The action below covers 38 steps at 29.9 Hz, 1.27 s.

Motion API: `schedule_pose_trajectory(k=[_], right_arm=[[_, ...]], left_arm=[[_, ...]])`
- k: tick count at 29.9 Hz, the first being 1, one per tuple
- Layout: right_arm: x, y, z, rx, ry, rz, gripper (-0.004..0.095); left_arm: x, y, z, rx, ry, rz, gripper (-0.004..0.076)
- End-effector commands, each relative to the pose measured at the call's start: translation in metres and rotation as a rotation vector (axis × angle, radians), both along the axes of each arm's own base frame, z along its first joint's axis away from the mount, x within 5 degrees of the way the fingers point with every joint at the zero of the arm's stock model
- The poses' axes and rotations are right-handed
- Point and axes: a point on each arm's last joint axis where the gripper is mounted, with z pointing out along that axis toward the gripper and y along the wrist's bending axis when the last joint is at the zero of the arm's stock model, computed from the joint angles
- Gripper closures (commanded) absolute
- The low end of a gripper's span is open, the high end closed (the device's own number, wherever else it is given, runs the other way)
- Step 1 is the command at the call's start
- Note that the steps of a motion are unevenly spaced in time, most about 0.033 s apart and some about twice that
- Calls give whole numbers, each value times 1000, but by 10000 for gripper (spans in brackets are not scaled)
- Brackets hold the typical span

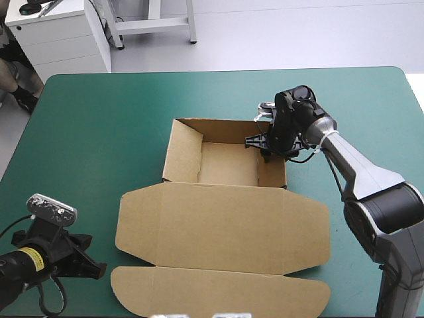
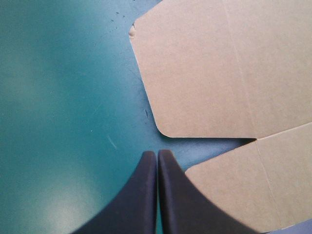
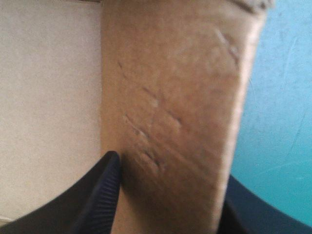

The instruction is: Fold the box

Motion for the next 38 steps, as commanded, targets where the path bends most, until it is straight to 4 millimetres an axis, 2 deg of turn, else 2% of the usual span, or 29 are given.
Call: schedule_pose_trajectory(k=[1, 7, 11, 14, 16, 20, 23, 25, 27, 30, 35, 38], right_arm=[[-6, -4, 24, 26, -39, -25, 625], [-5, -3, 22, 29, -31, -37, 929], [-6, -5, 26, 16, -47, -36, 927], [-6, -15, 43, -3, -107, -48, 927], [-6, -30, 63, -10, -173, -64, 927], [-8, -71, 106, -7, -303, -104, 928], [-10, -119, 135, -27, -390, -176, 928], [-10, -153, 145, -48, -422, -243, 928], [-11, -186, 147, -65, -430, -330, 928], [-11, -224, 142, -101, -414, -392, 928], [-9, -277, 124, -158, -362, -451, 928], [-8, -302, 110, -174, -325, -488, 928]], left_arm=[[0, -1, 10, -47, -63, 3, 734], [-1, -1, 10, -49, -66, 3, 734], [-1, 0, 10, -48, -65, 3, 734], [-1, 0, 10, -48, -64, 3, 734], [-1, 0, 10, -48, -64, 3, 734], [-1, 0, 10, -49, -62, 5, 734], [-1, 0, 10, -49, -62, 5, 734], [-1, -1, 10, -52, -66, 4, 734], [0, -1, 11, -56, -75, 4, 734], [1, -2, 12, -65, -93, 3, 734], [4, -2, 15, -72, -140, 5, 734], [6, -2, 17, -73, -166, 6, 734]])
